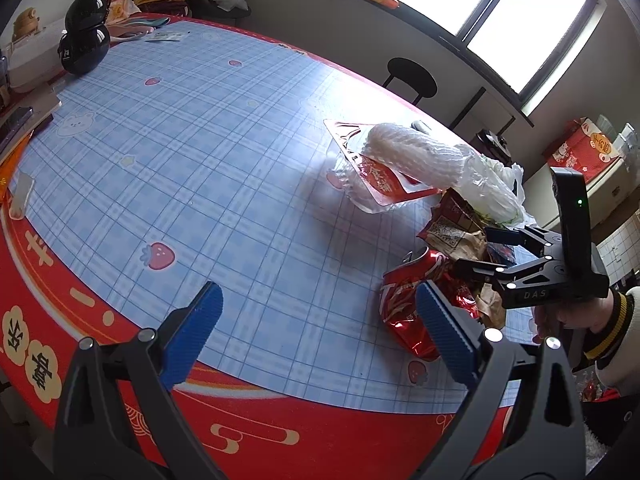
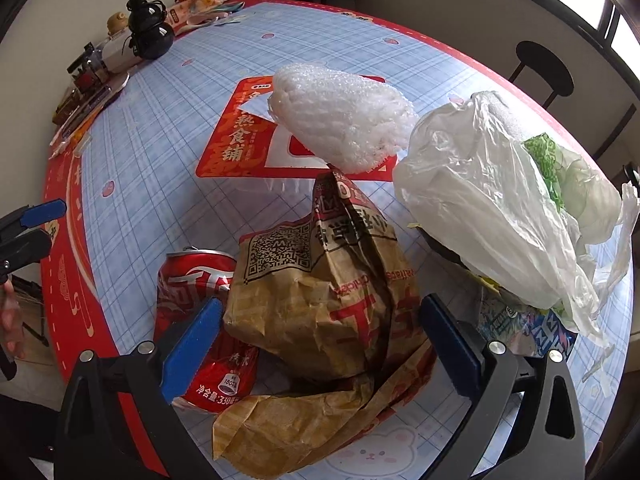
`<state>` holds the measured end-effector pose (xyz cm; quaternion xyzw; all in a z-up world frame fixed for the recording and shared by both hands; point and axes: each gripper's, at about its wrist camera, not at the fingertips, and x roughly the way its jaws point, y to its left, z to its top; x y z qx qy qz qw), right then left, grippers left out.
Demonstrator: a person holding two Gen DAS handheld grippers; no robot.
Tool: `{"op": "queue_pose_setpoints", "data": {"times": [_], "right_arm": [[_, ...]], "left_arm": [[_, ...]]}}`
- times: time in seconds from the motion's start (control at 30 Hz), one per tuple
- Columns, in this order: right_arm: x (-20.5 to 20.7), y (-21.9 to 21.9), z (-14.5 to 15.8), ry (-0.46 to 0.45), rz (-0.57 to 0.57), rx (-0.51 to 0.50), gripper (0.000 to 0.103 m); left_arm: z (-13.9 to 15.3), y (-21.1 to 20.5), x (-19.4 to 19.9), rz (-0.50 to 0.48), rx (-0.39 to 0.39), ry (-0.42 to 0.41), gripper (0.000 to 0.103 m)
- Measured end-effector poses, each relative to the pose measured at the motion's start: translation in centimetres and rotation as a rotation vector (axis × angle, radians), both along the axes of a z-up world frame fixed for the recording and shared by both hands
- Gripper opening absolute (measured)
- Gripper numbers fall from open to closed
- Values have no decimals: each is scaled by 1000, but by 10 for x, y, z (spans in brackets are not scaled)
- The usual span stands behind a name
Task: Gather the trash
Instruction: 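Move both tools back over the table toward the brown paper bag, then grasp the brown paper bag with the right gripper while the left gripper grasps the red can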
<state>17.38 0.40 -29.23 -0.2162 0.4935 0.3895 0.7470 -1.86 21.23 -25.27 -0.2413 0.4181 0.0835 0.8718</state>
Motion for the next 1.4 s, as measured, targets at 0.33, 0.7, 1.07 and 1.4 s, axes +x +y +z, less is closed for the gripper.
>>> {"op": "queue_pose_setpoints", "data": {"times": [0.33,0.7,1.07,1.4], "right_arm": [[3,-21,16,32,-55,93,79],[-8,-58,35,46,-187,213,75],[-22,-81,49,47,-243,279,75],[-26,-90,50,38,-264,294,75]], "left_arm": [[-15,-10,21,-66,-36,30,95],[-39,-50,63,-216,-105,60,94],[-60,-63,96,-233,-206,81,67],[-74,-69,121,-225,-265,96,64]]}}
